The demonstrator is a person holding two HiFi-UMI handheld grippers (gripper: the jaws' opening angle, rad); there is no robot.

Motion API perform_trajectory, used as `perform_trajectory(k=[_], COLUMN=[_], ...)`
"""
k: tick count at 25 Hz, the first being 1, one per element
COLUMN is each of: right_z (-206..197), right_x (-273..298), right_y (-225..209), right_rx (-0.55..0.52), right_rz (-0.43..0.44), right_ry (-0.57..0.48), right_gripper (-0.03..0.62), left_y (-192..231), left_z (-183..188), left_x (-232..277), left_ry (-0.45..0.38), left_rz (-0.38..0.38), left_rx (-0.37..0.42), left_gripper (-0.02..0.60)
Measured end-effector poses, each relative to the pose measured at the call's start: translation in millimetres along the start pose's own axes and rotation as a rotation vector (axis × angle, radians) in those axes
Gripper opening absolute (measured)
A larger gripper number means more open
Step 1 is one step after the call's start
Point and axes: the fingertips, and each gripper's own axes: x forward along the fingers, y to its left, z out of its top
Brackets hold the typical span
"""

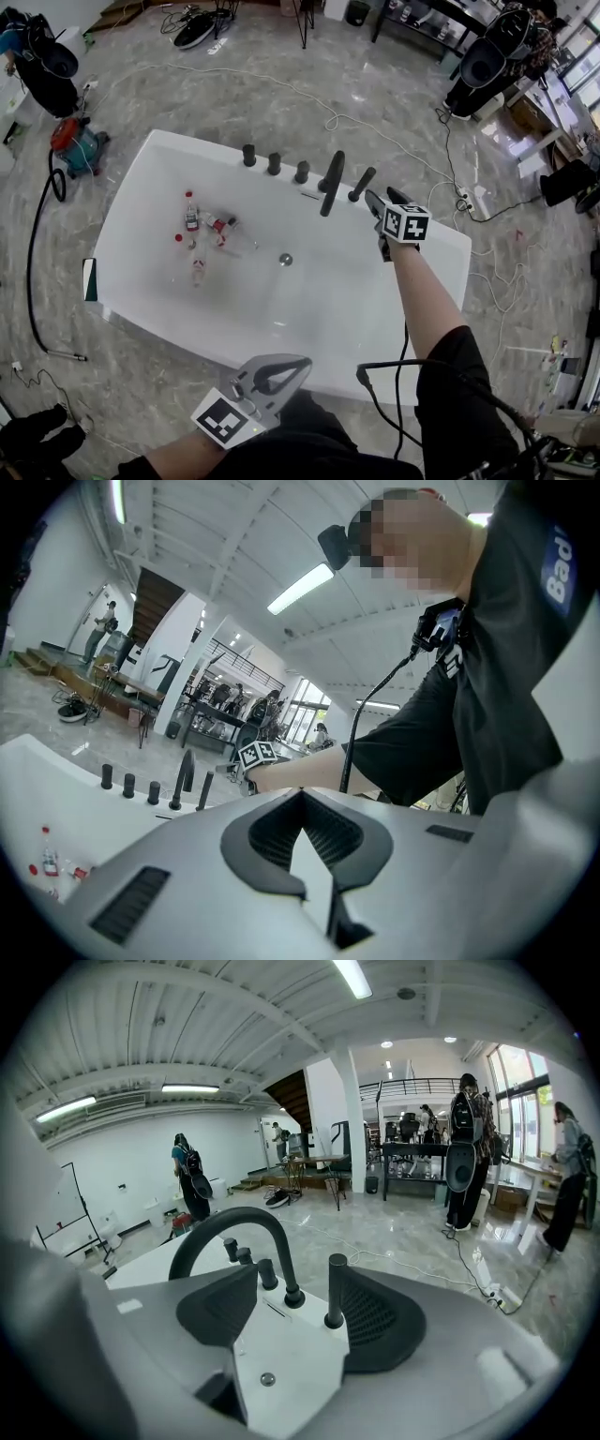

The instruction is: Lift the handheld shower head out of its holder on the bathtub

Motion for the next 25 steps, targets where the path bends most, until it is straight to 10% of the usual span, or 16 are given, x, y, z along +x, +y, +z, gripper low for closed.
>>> perform_trajectory(k=[25], right_z=[-14.4], right_x=[122.6], right_y=[-69.6], right_rx=[-0.066], right_rz=[-0.108], right_ry=[0.033], right_gripper=[0.236], left_y=[58.1], left_z=[-53.1], left_x=[11.0], left_ry=[0.024], left_rz=[0.062], left_rx=[0.036], left_gripper=[0.000])
